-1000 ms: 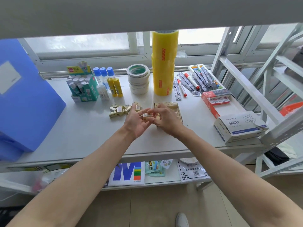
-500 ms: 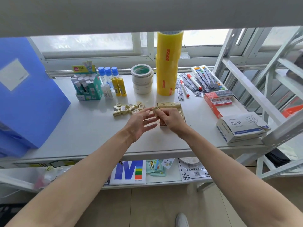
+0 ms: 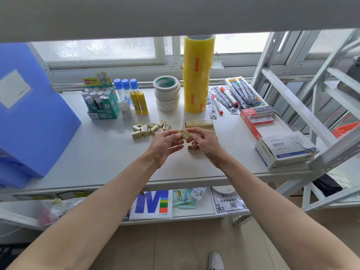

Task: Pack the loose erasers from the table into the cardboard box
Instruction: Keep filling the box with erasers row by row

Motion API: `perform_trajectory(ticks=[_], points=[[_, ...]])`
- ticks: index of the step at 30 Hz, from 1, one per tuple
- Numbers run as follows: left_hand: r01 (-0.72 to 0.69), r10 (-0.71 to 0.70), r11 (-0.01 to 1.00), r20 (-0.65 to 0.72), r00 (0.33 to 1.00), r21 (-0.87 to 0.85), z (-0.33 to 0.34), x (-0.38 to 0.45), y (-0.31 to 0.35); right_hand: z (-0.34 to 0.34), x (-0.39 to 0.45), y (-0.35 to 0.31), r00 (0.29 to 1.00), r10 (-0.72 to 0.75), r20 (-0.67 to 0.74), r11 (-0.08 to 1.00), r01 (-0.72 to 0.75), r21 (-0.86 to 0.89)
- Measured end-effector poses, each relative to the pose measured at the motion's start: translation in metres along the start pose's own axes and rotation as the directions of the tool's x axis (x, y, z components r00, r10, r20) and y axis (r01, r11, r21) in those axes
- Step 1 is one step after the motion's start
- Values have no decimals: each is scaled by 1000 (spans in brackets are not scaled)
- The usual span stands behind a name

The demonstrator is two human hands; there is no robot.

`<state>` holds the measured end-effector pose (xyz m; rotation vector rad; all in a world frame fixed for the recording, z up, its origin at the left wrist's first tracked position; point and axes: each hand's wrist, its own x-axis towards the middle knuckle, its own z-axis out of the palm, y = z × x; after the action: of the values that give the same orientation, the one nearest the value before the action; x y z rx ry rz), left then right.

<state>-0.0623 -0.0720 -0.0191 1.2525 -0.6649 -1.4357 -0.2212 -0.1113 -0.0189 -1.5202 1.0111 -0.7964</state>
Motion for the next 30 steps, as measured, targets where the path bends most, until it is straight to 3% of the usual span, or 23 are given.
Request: perform_trajectory(ticks=[10,14,18,22,30], points=[[1,-2,1000,-43,999,-30,7,1,-5,-4,-1,2,997,-12,-78,1000,13,17],[-16,15,1000,-72,997,-21,8,4,-2,-3,-4,2,998,-47,-37,997,45,-55],[-18,18,1000,-36,999,17,12,2,1,-4,1,2,990,-74,-118,993,62,-100],[-41,44,999,-73,996,35,17,4,1,-7,4,3,991,-133,22,969,135,-206],[-54,82,986,-170,982,160,22,11,-9,-12,5,8,980,-200,-3,909,184,-375]])
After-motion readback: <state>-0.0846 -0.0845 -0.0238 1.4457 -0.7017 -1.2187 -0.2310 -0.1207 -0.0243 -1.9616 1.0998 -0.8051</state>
